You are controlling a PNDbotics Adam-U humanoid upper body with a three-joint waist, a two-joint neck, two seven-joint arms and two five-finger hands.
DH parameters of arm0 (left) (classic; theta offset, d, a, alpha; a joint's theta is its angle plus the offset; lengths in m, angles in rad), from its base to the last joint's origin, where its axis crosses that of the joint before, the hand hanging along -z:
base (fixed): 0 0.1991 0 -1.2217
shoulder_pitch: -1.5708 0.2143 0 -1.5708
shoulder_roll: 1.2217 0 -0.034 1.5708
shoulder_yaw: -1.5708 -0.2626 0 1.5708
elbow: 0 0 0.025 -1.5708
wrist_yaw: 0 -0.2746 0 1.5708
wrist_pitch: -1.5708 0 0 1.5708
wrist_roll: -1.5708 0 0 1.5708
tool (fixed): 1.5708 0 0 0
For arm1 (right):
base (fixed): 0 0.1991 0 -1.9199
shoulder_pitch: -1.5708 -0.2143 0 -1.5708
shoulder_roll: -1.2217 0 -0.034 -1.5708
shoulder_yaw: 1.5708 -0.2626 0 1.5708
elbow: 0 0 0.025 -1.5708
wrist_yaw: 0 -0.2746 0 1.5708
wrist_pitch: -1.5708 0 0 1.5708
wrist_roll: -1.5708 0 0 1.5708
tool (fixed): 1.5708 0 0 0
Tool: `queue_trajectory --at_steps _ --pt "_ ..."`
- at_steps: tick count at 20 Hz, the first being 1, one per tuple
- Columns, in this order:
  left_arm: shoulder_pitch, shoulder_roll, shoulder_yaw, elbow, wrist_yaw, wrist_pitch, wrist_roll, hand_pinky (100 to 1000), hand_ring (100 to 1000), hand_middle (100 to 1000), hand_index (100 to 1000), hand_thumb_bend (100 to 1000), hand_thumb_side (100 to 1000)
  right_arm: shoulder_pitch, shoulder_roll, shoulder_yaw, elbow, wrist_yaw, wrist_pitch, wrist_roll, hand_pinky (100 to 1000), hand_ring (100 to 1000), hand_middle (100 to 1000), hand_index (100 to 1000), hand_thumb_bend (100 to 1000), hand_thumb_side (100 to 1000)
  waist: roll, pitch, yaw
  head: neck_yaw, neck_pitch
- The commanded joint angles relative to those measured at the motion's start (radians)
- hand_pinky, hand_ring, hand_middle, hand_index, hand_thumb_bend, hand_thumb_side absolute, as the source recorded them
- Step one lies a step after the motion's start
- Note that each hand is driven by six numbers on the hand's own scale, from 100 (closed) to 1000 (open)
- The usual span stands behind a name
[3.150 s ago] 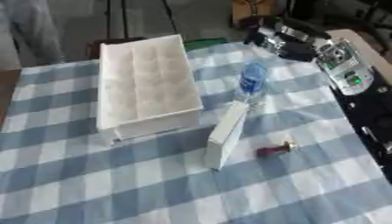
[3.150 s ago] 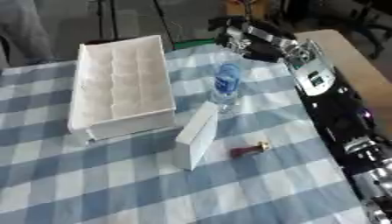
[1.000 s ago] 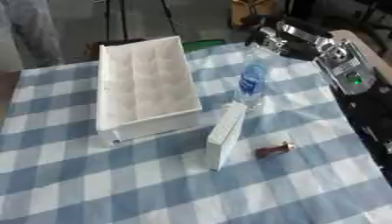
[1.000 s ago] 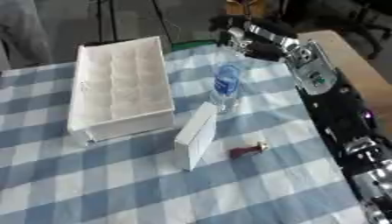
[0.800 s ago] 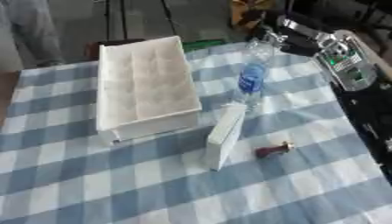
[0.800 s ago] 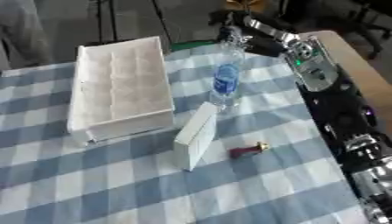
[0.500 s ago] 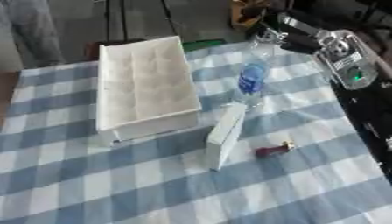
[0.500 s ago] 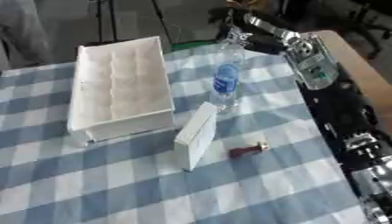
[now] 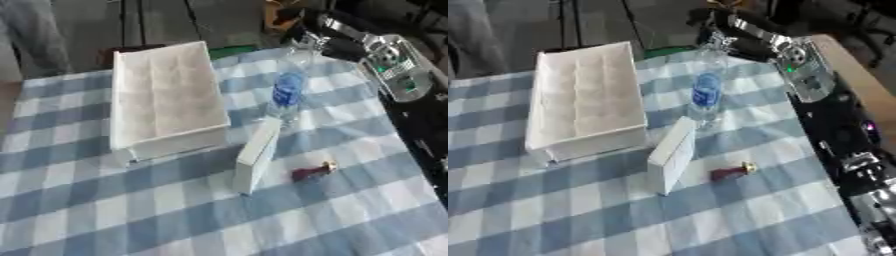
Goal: Pick up objects on the table and place them in the box.
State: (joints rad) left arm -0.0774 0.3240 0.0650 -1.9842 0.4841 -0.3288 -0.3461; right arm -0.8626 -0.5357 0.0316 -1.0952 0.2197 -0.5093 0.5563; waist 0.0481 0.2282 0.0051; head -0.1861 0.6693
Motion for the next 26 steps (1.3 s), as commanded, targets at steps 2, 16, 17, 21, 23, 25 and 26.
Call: queue_trajectory --at_steps 2,16,17,21,23,25,26 --pt "-0.003 0.012 0.003 -0.016 0.002 -0.002 -0.002 527 723 776 879 715 666 -0.007 -0.026 -0.003 0.002 0.032 -0.021 -0.006 823 733 868 977 100 901 0.000 -0.014 -0.002 0.002 0.000" --pt "-0.002 0.010 0.004 -0.016 0.002 -0.005 -0.002 526 724 776 879 715 666 0.010 -0.017 -0.001 0.035 0.104 -0.056 -0.028 826 737 870 975 100 919 0.003 -0.013 -0.003 0.002 0.002" --pt "-0.003 0.010 0.003 -0.016 0.002 -0.005 -0.002 526 724 776 879 715 666 0.010 -0.016 -0.001 0.036 0.106 -0.057 -0.028 826 737 870 975 100 919 0.003 -0.013 -0.003 0.002 0.002" --pt "-0.003 0.011 0.003 -0.016 0.003 -0.006 -0.002 526 724 776 879 715 665 0.011 -0.013 0.001 0.038 0.112 -0.061 -0.029 825 737 870 977 100 917 0.003 -0.013 -0.003 0.001 0.002" --pt "-0.002 0.011 0.004 -0.016 0.003 -0.006 -0.002 526 724 776 879 715 665 0.010 -0.013 0.001 0.038 0.111 -0.061 -0.030 825 737 870 977 100 917 0.003 -0.013 -0.003 0.000 0.003" --pt "-0.004 0.011 0.003 -0.016 0.004 -0.004 -0.002 526 724 776 879 716 665 0.010 -0.012 0.002 0.040 0.113 -0.062 -0.029 826 739 870 977 100 917 0.002 -0.013 -0.002 0.000 0.001" --pt "-0.005 0.011 0.002 -0.016 0.004 -0.003 -0.002 526 724 776 879 716 665 0.010 -0.012 0.003 0.041 0.117 -0.063 -0.029 826 740 871 977 100 921 0.002 -0.013 -0.002 0.000 0.001"
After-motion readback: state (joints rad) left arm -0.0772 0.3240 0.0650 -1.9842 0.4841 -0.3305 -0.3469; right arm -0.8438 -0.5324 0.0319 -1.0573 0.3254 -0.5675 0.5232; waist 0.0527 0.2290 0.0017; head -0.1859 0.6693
